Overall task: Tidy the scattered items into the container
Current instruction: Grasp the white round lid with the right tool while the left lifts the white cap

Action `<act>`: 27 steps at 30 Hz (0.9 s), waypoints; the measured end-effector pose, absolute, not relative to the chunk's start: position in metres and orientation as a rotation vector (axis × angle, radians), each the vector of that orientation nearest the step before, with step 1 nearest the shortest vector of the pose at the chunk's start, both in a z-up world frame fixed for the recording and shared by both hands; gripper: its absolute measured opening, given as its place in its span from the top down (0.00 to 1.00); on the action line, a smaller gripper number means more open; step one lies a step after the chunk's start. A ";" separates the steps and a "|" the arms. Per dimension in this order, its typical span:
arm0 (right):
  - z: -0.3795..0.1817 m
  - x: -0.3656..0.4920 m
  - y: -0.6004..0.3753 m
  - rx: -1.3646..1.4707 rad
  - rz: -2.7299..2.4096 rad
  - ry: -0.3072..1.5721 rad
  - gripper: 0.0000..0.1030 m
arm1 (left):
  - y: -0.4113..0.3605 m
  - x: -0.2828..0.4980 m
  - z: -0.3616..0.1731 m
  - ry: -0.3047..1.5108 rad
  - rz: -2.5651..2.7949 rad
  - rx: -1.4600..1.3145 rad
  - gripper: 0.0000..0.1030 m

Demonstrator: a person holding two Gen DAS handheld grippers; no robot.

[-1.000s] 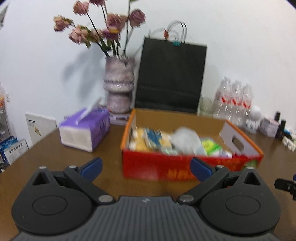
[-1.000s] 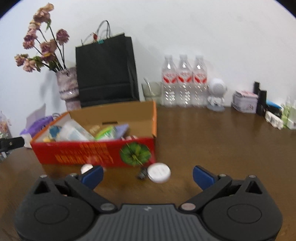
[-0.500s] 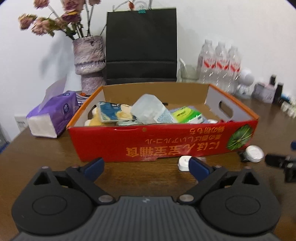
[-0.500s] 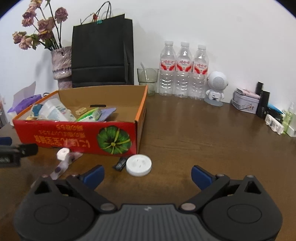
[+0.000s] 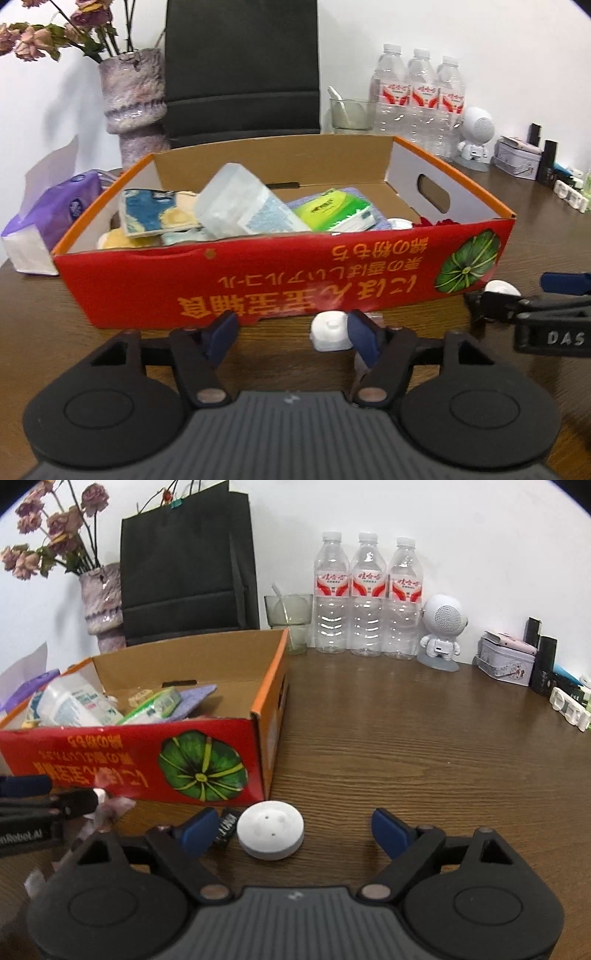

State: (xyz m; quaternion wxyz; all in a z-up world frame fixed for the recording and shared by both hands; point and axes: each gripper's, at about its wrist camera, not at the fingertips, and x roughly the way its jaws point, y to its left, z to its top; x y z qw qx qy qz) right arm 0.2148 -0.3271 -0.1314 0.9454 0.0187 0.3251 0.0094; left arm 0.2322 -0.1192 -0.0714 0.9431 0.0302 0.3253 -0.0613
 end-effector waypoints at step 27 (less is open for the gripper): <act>-0.132 0.210 -0.328 0.010 0.040 0.661 0.63 | -0.116 0.230 -0.077 0.661 -0.152 0.054 0.73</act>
